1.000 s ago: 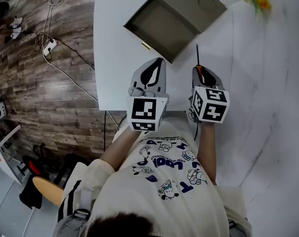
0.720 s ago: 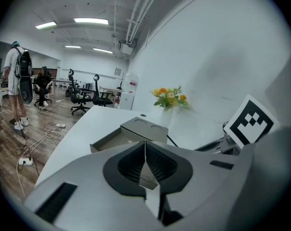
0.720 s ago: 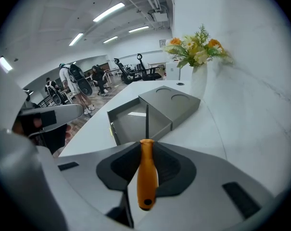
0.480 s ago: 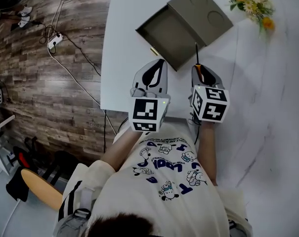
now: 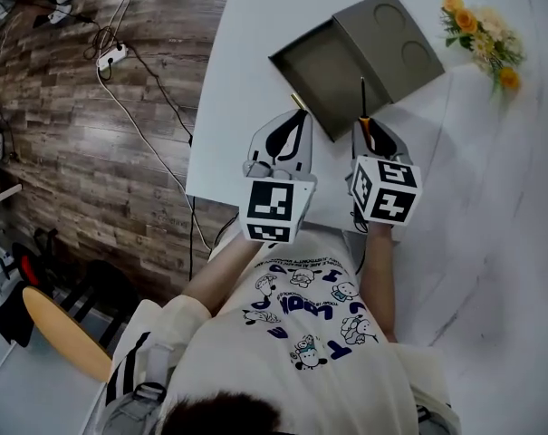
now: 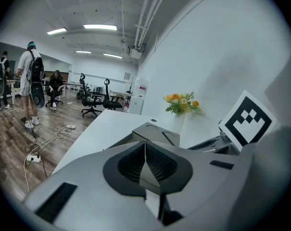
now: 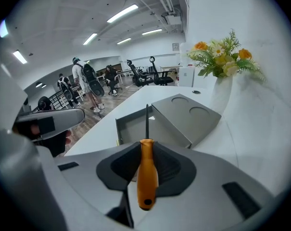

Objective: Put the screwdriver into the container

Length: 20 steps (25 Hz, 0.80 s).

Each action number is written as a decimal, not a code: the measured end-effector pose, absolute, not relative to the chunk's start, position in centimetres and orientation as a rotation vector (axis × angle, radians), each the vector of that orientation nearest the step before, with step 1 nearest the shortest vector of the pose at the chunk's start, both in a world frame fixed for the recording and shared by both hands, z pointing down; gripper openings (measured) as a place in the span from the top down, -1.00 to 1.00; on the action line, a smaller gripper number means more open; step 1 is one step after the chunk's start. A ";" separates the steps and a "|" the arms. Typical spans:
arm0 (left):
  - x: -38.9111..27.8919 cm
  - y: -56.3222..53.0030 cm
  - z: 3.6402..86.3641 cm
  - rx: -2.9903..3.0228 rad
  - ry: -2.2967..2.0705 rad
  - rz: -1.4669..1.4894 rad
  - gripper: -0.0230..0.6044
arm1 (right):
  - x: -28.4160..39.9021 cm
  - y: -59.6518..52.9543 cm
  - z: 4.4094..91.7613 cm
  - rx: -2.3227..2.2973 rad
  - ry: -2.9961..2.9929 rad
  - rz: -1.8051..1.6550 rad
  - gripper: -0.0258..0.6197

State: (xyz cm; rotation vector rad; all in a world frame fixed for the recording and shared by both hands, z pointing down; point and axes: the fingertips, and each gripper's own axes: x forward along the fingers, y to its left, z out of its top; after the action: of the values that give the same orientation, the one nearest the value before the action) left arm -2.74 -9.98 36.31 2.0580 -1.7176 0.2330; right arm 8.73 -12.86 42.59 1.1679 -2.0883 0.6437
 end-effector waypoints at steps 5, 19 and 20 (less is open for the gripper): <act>-3.4 -10.6 36.6 2.039 -1.737 0.235 0.87 | 7.8 -13.7 42.9 1.148 -2.105 0.638 0.63; -4.6 -12.8 37.8 1.987 -1.757 0.229 0.87 | 5.5 -16.4 44.3 1.126 -2.126 0.679 0.63; -4.7 -13.0 38.0 1.982 -1.759 0.229 0.87 | 5.4 -16.6 44.5 1.125 -2.124 0.683 0.63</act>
State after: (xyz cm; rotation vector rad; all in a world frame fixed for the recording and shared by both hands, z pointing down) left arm -4.68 -12.99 37.99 1.9819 -1.7588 0.2289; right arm 5.36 -16.62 44.47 1.1252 -2.1243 0.6826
